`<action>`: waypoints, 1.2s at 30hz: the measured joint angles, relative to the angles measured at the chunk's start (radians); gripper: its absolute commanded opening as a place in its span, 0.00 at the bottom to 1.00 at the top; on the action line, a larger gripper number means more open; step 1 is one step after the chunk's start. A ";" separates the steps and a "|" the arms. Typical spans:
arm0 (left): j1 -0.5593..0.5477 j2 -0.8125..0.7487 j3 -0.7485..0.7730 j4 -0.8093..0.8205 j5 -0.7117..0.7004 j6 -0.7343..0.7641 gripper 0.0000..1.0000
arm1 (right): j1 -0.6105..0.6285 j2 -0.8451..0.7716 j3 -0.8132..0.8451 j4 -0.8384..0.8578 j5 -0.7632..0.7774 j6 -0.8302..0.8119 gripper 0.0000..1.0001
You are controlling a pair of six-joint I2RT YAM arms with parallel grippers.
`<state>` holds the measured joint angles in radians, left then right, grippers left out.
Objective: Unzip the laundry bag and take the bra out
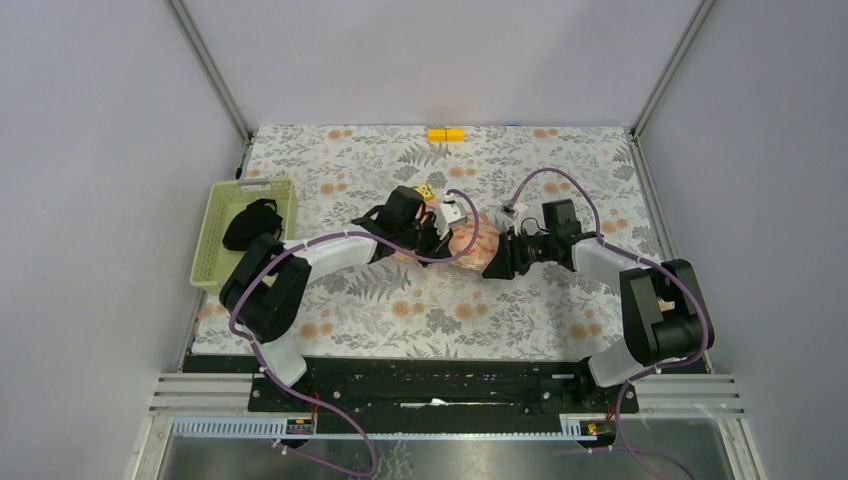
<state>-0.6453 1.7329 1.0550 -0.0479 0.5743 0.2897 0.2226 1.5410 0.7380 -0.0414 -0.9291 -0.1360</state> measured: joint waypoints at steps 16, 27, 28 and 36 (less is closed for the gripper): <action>0.005 0.005 0.006 0.017 0.005 -0.027 0.00 | 0.012 -0.014 -0.003 0.017 0.001 0.031 0.34; 0.014 0.005 0.006 0.022 0.003 -0.035 0.00 | 0.016 -0.015 0.000 -0.033 0.005 0.000 0.00; 0.015 0.005 0.006 0.022 0.004 -0.035 0.00 | 0.016 -0.016 0.001 -0.051 0.007 -0.016 0.00; 0.022 0.003 -0.008 0.021 0.011 -0.005 0.00 | -0.014 -0.016 0.039 -0.151 0.016 -0.119 0.00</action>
<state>-0.6235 1.7363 1.0466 -0.0269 0.5850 0.2844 0.2081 1.5253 0.7769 -0.1928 -0.9131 -0.2546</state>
